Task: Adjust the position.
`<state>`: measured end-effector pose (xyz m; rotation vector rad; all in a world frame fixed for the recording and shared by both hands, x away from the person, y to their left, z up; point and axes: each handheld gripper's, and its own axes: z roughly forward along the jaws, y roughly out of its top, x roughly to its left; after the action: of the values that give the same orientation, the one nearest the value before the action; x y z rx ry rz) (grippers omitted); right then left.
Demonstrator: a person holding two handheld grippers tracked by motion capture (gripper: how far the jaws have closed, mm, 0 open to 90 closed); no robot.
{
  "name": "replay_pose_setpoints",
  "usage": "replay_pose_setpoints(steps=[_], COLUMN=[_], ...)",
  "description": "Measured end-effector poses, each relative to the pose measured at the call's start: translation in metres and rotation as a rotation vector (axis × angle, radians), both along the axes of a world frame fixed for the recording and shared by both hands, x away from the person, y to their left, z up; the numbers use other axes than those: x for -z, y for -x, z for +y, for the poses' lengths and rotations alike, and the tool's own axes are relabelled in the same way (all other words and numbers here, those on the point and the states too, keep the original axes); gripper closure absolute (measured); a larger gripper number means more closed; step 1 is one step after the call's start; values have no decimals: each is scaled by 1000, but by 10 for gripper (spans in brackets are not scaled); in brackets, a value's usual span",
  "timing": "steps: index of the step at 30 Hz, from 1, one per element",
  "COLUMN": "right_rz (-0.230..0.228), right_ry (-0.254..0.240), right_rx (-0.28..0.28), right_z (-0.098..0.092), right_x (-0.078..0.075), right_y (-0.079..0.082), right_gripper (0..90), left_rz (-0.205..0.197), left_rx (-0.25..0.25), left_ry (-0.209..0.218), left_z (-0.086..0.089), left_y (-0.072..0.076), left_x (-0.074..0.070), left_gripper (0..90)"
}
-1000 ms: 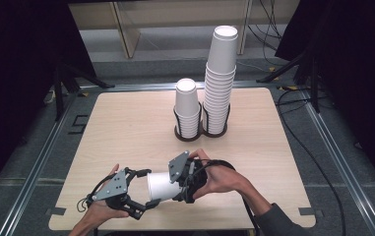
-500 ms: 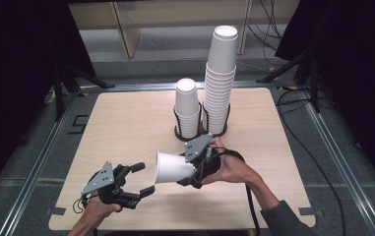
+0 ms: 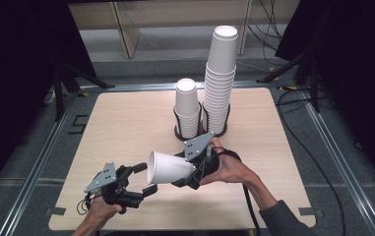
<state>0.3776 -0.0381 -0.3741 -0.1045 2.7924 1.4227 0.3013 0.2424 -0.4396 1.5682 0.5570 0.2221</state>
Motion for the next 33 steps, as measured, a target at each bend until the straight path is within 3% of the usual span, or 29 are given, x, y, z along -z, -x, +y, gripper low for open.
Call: replay_pose_setpoints(steps=[9,20,24,28,31,33], right_rz=[42,85,77,108,110,88], right_ry=[-6,-30,-44,-50,-46,-35], right_rx=[-43,-81,-88,-87,-88,-89], right_z=[9,23,26,28,30,30], right_x=[6,17,19,22,25,27], right_y=[4,5,5,5,5,5], right_gripper=[225,225,224,223,221,218], left_rz=[-9,-34,-52,-62,-69,-71], left_rx=[-1,3,8,2,9,12], left_ry=[7,27,36,38,36,30], left_z=[-3,-6,-4,-3,-3,-2], left_y=[1,5,5,6,6,6], left_x=[-1,-4,-5,-5,-6,-6], left_gripper=[0,3,16,37,53,66])
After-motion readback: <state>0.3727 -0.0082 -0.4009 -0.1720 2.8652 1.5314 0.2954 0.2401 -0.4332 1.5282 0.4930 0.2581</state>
